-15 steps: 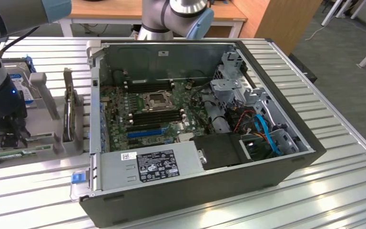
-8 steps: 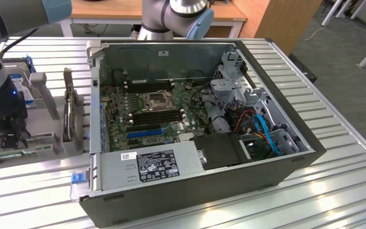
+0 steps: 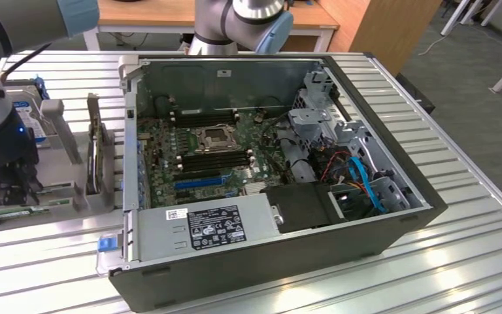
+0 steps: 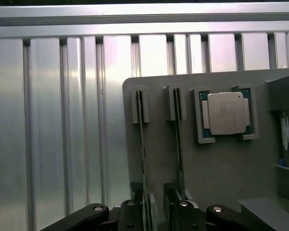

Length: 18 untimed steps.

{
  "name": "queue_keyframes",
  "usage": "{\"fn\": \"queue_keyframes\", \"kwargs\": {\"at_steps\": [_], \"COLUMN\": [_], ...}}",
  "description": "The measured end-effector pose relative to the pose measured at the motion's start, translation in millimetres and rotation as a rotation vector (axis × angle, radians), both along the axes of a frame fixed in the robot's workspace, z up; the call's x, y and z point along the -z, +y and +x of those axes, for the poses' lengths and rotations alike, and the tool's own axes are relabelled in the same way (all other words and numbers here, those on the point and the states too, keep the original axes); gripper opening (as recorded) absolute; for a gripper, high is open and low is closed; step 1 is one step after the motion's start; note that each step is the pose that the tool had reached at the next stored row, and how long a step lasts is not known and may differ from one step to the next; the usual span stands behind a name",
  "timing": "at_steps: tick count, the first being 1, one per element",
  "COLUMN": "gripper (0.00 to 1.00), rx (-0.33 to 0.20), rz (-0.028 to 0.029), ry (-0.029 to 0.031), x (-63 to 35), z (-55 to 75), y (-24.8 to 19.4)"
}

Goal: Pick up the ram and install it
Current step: 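Pick up the ram and move it above insertion slot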

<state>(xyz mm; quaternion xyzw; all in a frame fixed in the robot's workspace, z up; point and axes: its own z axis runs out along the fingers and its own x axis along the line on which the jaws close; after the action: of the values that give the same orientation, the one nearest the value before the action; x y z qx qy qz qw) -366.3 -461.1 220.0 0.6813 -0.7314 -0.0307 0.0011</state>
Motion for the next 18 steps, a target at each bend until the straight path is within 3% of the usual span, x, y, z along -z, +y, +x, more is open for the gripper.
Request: {"fn": "queue_keyframes", "kwargs": {"at_steps": [18], "gripper": [0.31], "rx": [-0.006], "rz": [0.0], "ry": [0.0], "x": [4.8], "z": [0.0], "y": [-0.2]}}
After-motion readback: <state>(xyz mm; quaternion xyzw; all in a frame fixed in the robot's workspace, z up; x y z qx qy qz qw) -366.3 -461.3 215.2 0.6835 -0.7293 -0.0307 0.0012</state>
